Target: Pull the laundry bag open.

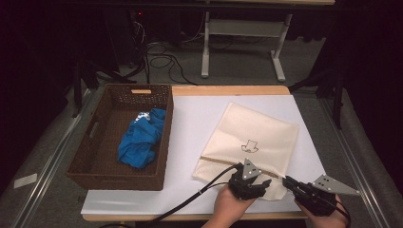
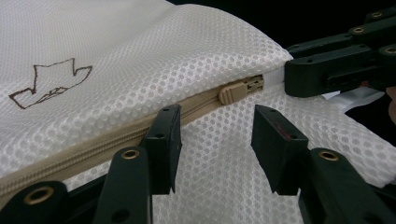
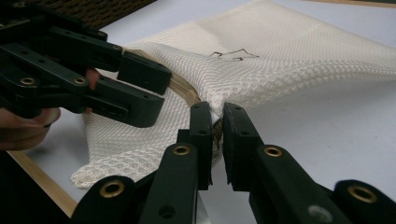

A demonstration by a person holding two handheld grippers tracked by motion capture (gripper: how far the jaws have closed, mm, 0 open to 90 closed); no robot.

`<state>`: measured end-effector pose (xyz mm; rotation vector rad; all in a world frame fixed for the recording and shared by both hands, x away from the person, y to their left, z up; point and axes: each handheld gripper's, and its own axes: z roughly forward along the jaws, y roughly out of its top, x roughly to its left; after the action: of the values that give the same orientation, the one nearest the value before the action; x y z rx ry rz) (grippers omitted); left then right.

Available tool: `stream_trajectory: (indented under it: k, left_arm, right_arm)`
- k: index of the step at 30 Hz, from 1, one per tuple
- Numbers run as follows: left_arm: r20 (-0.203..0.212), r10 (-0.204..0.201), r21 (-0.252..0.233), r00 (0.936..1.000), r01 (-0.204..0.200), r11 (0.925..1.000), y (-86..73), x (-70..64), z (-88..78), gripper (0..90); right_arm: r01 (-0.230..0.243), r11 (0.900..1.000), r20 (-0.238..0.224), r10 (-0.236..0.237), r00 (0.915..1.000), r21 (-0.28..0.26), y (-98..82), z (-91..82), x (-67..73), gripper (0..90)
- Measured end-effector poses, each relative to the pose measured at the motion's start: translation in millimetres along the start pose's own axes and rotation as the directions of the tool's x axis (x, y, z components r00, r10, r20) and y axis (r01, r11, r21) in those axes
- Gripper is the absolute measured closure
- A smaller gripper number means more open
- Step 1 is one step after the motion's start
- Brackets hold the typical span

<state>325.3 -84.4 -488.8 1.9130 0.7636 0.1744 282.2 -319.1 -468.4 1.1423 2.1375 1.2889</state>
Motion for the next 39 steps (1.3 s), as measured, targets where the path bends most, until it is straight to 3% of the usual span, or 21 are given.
stream_trajectory:
  k: [10, 13, 19, 28, 39]
  left_arm:
    - [0.02, -0.015, -0.003, 0.9997, 0.015, 0.9999, 0.7, -4.3, 9.5, 53.7]
    - [0.02, -0.014, -0.004, 0.9997, 0.014, 0.9999, 0.7, -6.0, 12.1, 57.7]
    - [0.041, -0.046, -0.003, 0.9981, 0.047, 0.9989, 1.7, -6.8, 13.9, 61.7]
    - [0.01, -0.038, -0.005, 0.9992, 0.038, 0.9993, -1.8, -12.1, 12.5, 73.4]
    - [0.02, -0.02, -0.031, 0.9996, 0.02, 0.9993, -4.8, -15.0, 7.1, 83.2]
  right_arm:
    - [0.001, 1.0, -0.021, -0.001, 0.9998, -0.01, 1.1, 0.3, 2.5, 84.3]
    - [0.004, 1.0, -0.021, -0.004, 0.9998, -0.01, 0.9, 0.3, 2.5, 84.3]
    - [0.0, 1.0, -0.021, 0.0, 0.9998, -0.005, 0.1, 1.1, 1.8, 84.3]
    - [-0.003, 1.0, -0.019, 0.002, 0.9998, -0.004, -0.6, 0.7, 0.1, 84.2]
    - [-0.003, 1.0, -0.016, 0.003, 0.9999, -0.002, -1.1, 0.7, -0.4, 84.2]
